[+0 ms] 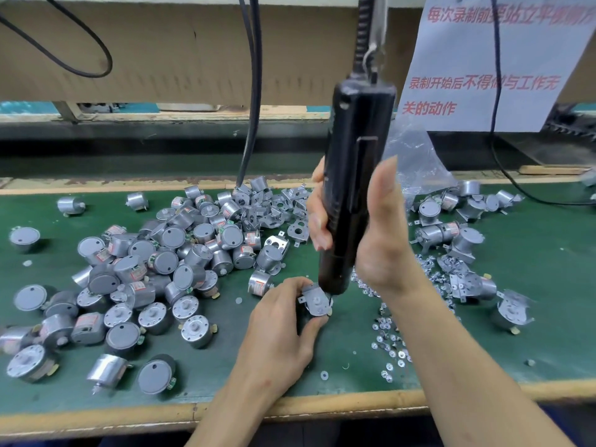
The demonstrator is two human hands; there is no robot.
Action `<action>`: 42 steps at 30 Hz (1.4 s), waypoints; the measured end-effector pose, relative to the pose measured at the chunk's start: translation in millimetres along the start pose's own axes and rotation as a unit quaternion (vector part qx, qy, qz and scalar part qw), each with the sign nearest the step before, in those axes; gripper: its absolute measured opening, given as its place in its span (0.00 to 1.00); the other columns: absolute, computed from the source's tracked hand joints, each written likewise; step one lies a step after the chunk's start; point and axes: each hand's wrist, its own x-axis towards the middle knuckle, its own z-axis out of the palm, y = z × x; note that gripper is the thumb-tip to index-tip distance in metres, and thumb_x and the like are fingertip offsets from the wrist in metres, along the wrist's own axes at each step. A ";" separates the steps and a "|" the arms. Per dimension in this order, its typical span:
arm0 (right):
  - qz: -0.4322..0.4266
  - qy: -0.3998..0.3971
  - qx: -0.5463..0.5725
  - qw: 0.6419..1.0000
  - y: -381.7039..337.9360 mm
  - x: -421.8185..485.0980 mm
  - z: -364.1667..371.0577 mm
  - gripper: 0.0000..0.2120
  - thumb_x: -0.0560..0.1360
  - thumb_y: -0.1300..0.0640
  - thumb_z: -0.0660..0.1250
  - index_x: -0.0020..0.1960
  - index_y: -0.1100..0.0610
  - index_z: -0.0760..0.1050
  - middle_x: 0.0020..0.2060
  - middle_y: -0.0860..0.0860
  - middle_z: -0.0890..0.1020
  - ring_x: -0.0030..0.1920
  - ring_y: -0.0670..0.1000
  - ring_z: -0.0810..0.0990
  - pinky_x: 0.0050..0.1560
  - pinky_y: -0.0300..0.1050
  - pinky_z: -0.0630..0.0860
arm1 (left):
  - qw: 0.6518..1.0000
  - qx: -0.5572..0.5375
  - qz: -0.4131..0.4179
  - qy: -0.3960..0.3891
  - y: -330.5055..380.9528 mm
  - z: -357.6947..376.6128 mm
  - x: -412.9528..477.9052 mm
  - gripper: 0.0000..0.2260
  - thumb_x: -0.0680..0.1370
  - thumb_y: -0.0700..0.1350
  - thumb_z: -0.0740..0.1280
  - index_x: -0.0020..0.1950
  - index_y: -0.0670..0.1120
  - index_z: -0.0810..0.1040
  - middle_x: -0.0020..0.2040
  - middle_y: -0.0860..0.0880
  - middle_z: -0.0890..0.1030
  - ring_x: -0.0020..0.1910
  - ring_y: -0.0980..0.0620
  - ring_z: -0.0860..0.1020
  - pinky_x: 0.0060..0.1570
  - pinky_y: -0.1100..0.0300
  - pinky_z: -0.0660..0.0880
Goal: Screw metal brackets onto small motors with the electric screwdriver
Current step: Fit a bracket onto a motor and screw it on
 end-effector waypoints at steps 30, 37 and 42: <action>-0.015 0.101 -0.095 0.990 3.4 -34.6 -50.3 0.35 0.71 0.26 0.66 0.47 0.61 0.72 0.28 0.48 0.76 0.24 0.50 0.71 0.28 0.43 0.69 | 0.999 0.002 0.015 0.029 4.2 -6.4 0.4 0.09 0.77 0.53 0.69 0.54 0.53 0.77 0.36 0.64 0.75 0.39 0.60 0.75 0.40 0.74 0.66; -0.025 0.106 -0.103 0.989 3.7 -32.8 -50.6 0.39 0.71 0.26 0.67 0.45 0.65 0.67 0.28 0.47 0.75 0.24 0.50 0.71 0.28 0.42 0.70 | 0.999 0.000 0.021 0.027 4.1 -6.6 1.0 0.07 0.77 0.53 0.69 0.54 0.54 0.77 0.43 0.70 0.76 0.40 0.61 0.75 0.39 0.75 0.66; -0.018 0.102 -0.105 0.989 5.2 -33.3 -52.4 0.38 0.71 0.26 0.66 0.46 0.65 0.68 0.28 0.48 0.76 0.24 0.51 0.72 0.29 0.42 0.70 | 0.999 -0.001 0.022 0.031 2.9 -5.8 1.2 0.08 0.77 0.52 0.70 0.54 0.53 0.77 0.40 0.68 0.76 0.39 0.61 0.75 0.40 0.74 0.66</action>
